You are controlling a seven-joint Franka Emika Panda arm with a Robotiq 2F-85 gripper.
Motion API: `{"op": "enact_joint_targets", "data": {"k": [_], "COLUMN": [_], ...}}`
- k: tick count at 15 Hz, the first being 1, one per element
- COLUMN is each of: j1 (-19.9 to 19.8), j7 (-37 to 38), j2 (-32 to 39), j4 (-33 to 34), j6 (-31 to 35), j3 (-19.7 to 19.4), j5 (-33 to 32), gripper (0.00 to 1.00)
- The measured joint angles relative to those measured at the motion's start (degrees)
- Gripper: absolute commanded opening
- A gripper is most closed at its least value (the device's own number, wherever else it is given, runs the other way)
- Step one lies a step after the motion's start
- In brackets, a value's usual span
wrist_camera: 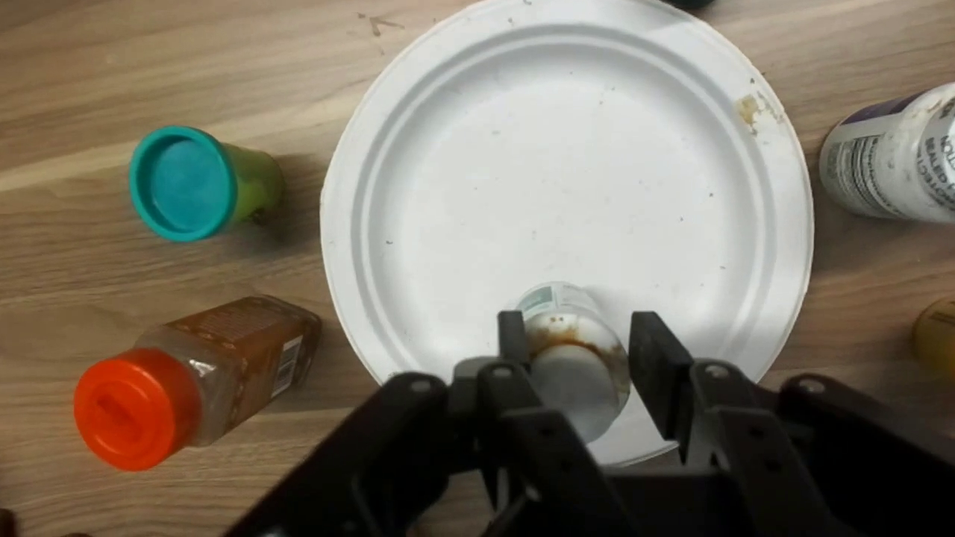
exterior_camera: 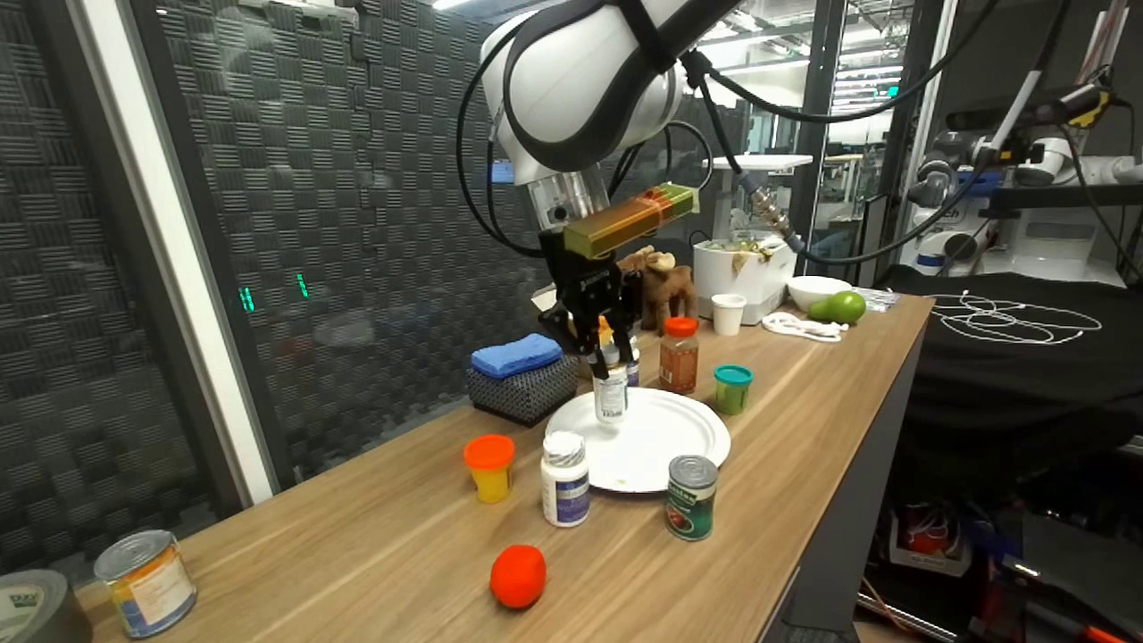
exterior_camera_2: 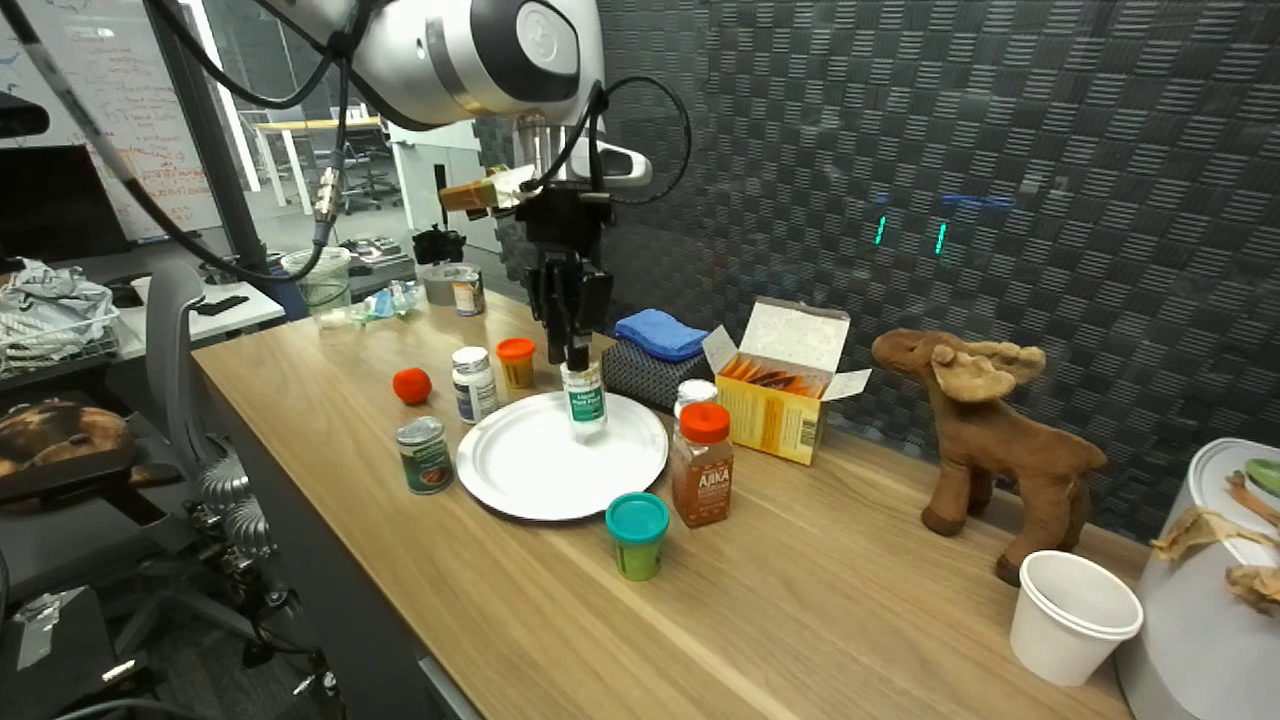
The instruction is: Pick up all the objects surrounding the white plate and arrange them on the plate
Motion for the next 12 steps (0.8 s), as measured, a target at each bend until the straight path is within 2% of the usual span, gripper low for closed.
{"op": "enact_joint_targets", "data": {"k": [3, 4, 5, 6, 10, 12], "j1": [0.0, 0.0, 0.0, 0.0, 0.0, -0.1], "j7": [-0.9, -1.2, -1.4, -1.5, -1.6, -1.6], "j2": [0.7, 0.8, 0.9, 1.0, 0.8, 0.0], "j4": [0.4, 0.4, 0.4, 0.4, 0.6, 0.6], "j6": [-0.1, -0.1, -0.1, -0.1, 0.0, 0.1], "j3": [-0.2, -0.2, -0.2, -0.2, -0.4, -0.7], "j5": [0.8, 1.2, 1.6, 1.9, 2.1, 2.3], "gripper": [0.15, 0.65, 0.65, 0.70, 0.99, 1.00]}}
